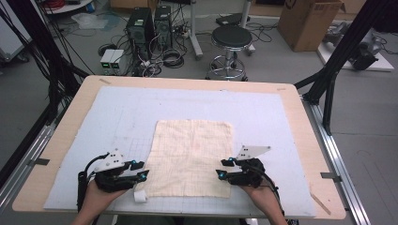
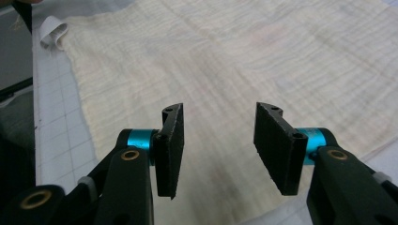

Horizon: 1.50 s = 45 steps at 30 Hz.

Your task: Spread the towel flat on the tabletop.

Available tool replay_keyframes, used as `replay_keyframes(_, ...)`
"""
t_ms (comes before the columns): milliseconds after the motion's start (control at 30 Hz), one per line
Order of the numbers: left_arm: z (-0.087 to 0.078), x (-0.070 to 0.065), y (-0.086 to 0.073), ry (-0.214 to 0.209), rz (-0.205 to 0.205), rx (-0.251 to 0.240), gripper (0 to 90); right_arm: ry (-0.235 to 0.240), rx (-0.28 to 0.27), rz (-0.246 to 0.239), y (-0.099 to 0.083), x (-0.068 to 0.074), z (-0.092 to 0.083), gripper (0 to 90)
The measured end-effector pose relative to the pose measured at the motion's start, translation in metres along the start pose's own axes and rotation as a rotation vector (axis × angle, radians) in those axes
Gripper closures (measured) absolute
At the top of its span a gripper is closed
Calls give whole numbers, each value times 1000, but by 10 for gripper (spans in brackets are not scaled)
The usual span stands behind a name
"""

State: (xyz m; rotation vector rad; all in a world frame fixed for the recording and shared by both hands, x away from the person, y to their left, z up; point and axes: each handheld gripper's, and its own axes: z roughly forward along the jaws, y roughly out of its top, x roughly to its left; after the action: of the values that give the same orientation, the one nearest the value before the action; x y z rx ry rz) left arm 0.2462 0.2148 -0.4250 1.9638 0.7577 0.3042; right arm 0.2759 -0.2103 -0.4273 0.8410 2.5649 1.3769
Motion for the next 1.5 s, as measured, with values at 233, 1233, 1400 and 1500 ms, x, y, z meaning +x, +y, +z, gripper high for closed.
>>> replay_keyframes(233,3,6,4,28,-10,-22,542,-10,-13,6,5,-6,1,453)
replay_keyframes(1233,3,11,14,65,-13,-45,421,-68,-42,36,25,-19,8,273)
replay_keyframes(1400,5,12,19,68,-8,-49,416,-68,-44,30,28,-21,9,264)
replay_keyframes(1500,6,13,22,65,-12,-50,416,-66,-39,38,29,-23,10,260)
